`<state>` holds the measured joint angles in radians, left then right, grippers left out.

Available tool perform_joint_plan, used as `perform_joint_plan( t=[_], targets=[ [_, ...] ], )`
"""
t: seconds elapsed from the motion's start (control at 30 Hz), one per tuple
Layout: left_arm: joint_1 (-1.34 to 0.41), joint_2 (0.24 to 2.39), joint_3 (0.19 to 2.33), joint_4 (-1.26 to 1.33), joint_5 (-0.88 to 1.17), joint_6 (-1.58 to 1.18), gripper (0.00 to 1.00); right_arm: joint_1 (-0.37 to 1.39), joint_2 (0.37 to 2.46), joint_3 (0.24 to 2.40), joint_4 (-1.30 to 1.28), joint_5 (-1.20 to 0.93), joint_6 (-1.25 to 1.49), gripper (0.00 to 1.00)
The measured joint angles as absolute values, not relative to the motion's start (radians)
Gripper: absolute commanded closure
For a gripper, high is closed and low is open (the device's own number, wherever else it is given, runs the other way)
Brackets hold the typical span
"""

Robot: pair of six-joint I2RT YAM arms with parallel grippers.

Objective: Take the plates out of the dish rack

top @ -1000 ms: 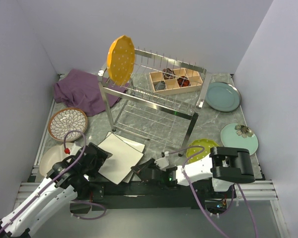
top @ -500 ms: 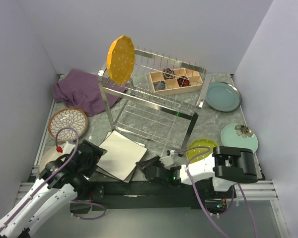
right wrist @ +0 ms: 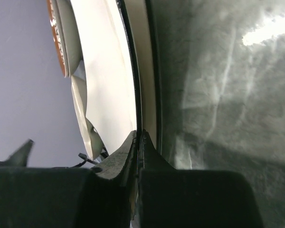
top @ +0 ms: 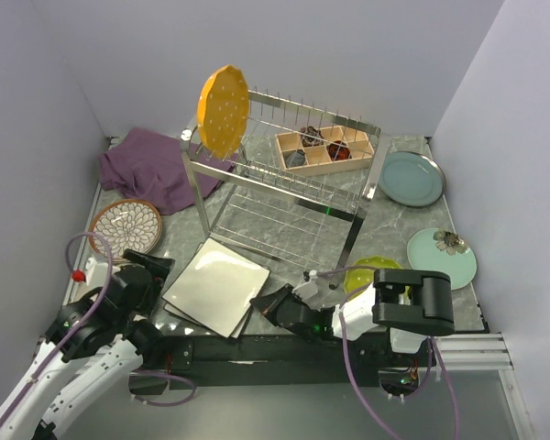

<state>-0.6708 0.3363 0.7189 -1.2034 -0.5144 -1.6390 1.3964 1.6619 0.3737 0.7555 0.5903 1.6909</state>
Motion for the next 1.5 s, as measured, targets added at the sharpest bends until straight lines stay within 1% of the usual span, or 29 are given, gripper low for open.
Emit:
perform_joint_plan(
  t=[0.27,0.57,0.63,0.67,0.83,0.87,0.93,1.03,1.1,1.23,1.27,1.33,1.37,1.43,1.5],
  targets=[
    [-0.671,0.336,0.758,-1.19,-0.619,-1.614,0.01,1.391,1.645,0.371,0.776,0.566,1.589,1.0],
    [-0.671,0.352,0.758,-1.159,-0.657,-1.575,0.0,1.367,1.66,0.374,0.801,0.517,1.536,1.0],
    [-0.671,0.353,0.757,-1.15,-0.657,-1.571,0.01,1.358,1.662,0.373,0.806,0.505,1.53,0.94],
    [-0.671,0.353,0.756,-1.143,-0.658,-1.568,0.01,1.354,1.662,0.373,0.807,0.501,1.526,0.93],
    [-0.671,0.357,0.728,-1.108,-0.657,-1.565,0.01,1.349,1.65,0.373,0.771,0.495,1.515,0.94],
    [-0.671,0.36,0.722,-1.103,-0.657,-1.565,0.0,1.349,1.644,0.373,0.762,0.495,1.513,0.97],
    [-0.671,0.366,0.714,-1.098,-0.657,-1.565,0.0,1.347,1.632,0.373,0.741,0.488,1.511,0.99],
    [-0.671,0.374,0.707,-1.092,-0.655,-1.565,0.0,1.343,1.625,0.374,0.728,0.484,1.509,0.99],
    [-0.671,0.378,0.706,-1.087,-0.654,-1.565,0.01,1.343,1.623,0.374,0.723,0.484,1.509,0.91],
    [-0.671,0.379,0.706,-1.077,-0.654,-1.563,0.01,1.332,1.615,0.374,0.708,0.48,1.496,0.82],
    [-0.671,0.379,0.705,-1.071,-0.655,-1.559,0.01,1.328,1.614,0.375,0.708,0.48,1.49,0.76],
    [-0.671,0.379,0.701,-1.06,-0.657,-1.547,0.0,1.325,1.613,0.375,0.708,0.48,1.475,0.71],
    [-0.671,0.379,0.7,-1.056,-0.657,-1.54,0.0,1.324,1.61,0.375,0.705,0.48,1.465,0.65],
    [-0.671,0.379,0.7,-1.045,-0.661,-1.512,0.01,1.322,1.595,0.376,0.684,0.48,1.447,0.6],
    [-0.671,0.379,0.7,-1.025,-0.663,-1.477,0.01,1.322,1.564,0.376,0.655,0.48,1.426,0.52]
  ],
)
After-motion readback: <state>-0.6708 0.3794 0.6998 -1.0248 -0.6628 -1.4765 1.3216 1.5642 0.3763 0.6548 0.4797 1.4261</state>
